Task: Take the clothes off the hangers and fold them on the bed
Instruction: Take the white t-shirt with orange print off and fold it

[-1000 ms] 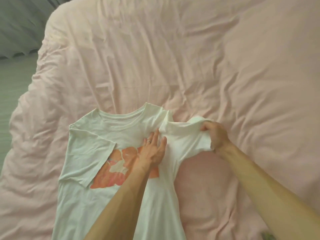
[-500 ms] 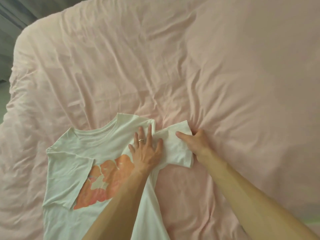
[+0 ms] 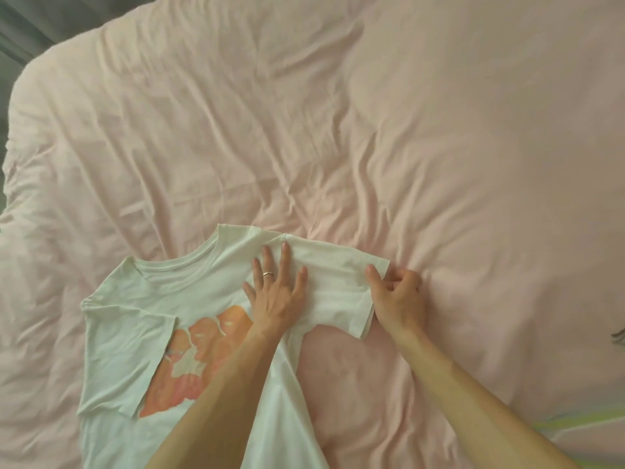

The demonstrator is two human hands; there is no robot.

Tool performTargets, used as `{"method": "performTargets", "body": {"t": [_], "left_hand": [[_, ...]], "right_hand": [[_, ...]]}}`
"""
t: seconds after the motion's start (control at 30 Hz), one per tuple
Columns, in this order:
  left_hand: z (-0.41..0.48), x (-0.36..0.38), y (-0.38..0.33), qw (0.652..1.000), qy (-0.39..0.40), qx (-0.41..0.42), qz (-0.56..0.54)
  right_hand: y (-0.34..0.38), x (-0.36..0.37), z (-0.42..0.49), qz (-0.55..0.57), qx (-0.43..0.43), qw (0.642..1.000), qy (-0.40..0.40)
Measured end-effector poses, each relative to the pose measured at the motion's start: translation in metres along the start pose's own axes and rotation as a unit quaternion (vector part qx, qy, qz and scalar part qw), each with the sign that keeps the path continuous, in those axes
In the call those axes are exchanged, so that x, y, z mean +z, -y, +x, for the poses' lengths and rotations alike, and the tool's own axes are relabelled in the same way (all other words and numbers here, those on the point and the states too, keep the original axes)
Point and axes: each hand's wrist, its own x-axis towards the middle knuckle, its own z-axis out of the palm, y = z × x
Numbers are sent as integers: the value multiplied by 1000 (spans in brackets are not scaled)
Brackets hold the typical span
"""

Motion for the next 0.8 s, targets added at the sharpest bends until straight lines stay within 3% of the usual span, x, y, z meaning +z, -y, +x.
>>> {"method": "performTargets", "body": {"t": [0.1, 0.2, 0.33, 0.43, 0.57, 0.67, 0.8], "left_hand": [[-18, 8, 6, 998, -56, 18, 13], [-36, 24, 8, 998, -20, 38, 37], [-35, 34, 9, 996, 11, 36, 76], [-34, 30, 5, 997, 14, 49, 51], [-38, 23, 5, 997, 9, 75, -15], [-47, 21, 23, 997, -12, 78, -25], [-85, 32, 63, 997, -41, 70, 13]], "right_hand": [[7, 11, 1, -27, 34, 999, 3], [7, 24, 0, -39, 73, 997, -7], [13, 34, 11, 129, 153, 974, 107], [25, 27, 13, 75, 48, 989, 120], [29, 6, 23, -44, -94, 994, -27], [18, 0, 26, -15, -50, 998, -35], [-17, 3, -3, -32, -46, 998, 33]]}}
